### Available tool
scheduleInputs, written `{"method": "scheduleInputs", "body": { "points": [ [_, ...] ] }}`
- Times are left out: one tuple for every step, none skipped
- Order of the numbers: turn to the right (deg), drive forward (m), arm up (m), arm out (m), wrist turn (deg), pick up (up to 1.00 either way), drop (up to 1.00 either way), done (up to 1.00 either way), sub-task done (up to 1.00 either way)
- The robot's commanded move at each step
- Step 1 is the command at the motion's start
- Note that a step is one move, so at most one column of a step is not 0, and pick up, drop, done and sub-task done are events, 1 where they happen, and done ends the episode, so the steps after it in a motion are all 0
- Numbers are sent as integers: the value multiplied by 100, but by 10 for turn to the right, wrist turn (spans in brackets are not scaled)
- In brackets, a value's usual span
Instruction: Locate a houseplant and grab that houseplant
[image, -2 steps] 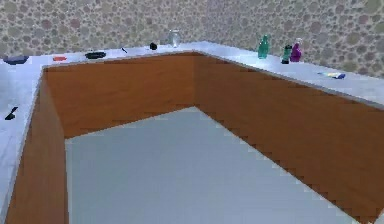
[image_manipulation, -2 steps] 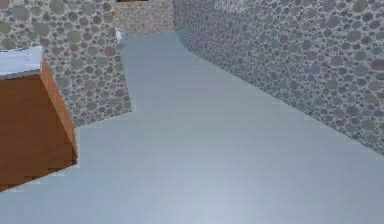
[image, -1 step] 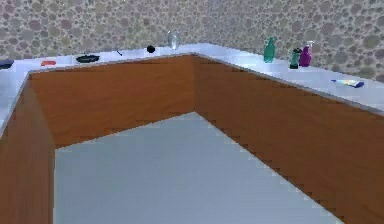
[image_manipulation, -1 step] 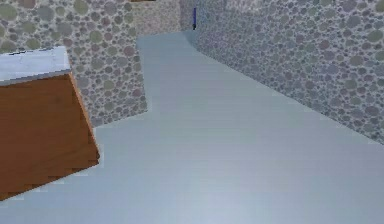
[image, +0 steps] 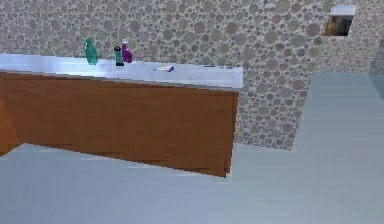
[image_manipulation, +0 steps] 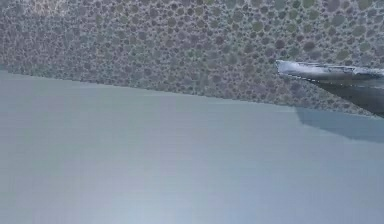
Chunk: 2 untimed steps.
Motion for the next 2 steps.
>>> {"method": "scheduleInputs", "body": {
  "points": [
    [120,0,0,0,0,0,0,0,0],
    [0,20,0,0,0,0,0,0,0]
  ]
}}
